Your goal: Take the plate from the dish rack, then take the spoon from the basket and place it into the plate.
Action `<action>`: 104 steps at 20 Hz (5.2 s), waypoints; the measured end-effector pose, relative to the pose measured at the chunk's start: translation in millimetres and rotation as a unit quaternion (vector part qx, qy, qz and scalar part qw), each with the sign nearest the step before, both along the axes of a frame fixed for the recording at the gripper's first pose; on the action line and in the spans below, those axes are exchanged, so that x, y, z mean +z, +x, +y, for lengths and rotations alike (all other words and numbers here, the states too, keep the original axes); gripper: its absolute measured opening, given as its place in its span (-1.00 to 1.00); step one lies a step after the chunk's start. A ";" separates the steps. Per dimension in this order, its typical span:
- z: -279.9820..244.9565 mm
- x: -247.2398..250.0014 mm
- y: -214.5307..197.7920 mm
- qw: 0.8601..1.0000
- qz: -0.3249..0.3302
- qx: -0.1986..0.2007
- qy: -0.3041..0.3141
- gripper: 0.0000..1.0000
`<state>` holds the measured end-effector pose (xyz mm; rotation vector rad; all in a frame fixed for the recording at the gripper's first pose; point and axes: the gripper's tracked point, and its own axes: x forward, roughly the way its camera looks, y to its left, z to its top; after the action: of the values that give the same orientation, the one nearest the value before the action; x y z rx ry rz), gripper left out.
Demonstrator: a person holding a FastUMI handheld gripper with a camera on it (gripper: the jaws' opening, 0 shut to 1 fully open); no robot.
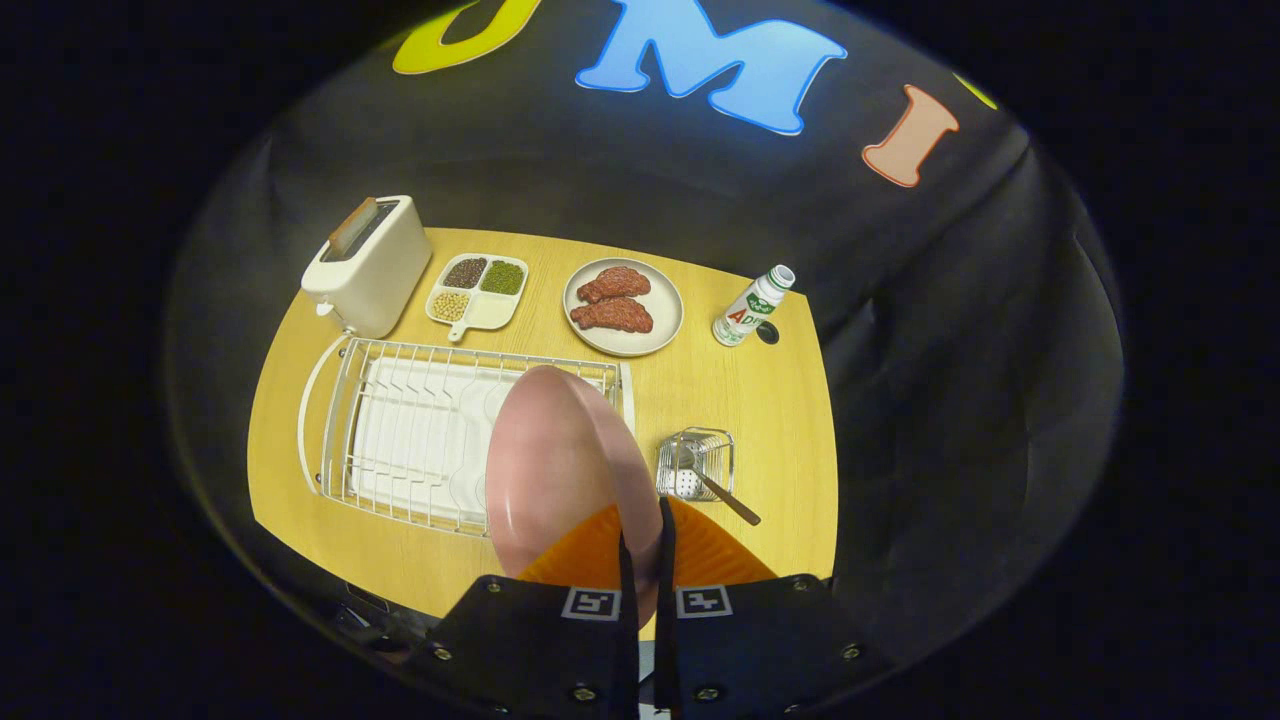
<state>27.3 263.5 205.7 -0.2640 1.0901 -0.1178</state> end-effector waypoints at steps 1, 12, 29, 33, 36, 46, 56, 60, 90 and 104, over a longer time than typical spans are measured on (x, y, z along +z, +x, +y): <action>-2.8 0.9 -6.7 1.000 -0.002 -0.001 0.006 -0.88; -23.9 -41.7 -89.8 0.996 0.022 -0.032 0.084 -0.88; -28.6 -172.7 -144.5 0.981 0.086 -0.045 0.170 -0.87; -25.7 -197.8 -139.9 0.977 0.089 -0.037 0.191 -0.87; -19.6 -215.8 -139.1 0.973 0.092 -0.025 0.211 -0.86; -24.8 -259.2 -129.7 0.956 0.100 0.013 0.277 -0.73; -53.7 -268.9 -121.0 0.961 0.028 0.018 0.276 -0.65; -73.1 -224.3 -113.3 0.960 -0.078 0.034 0.267 -0.65; -160.5 -175.7 12.9 0.872 -0.432 0.088 0.212 -0.34; -144.4 -176.7 48.9 0.876 -0.423 0.056 0.224 -0.66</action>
<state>76.2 119.1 29.0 0.1497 0.2020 0.1231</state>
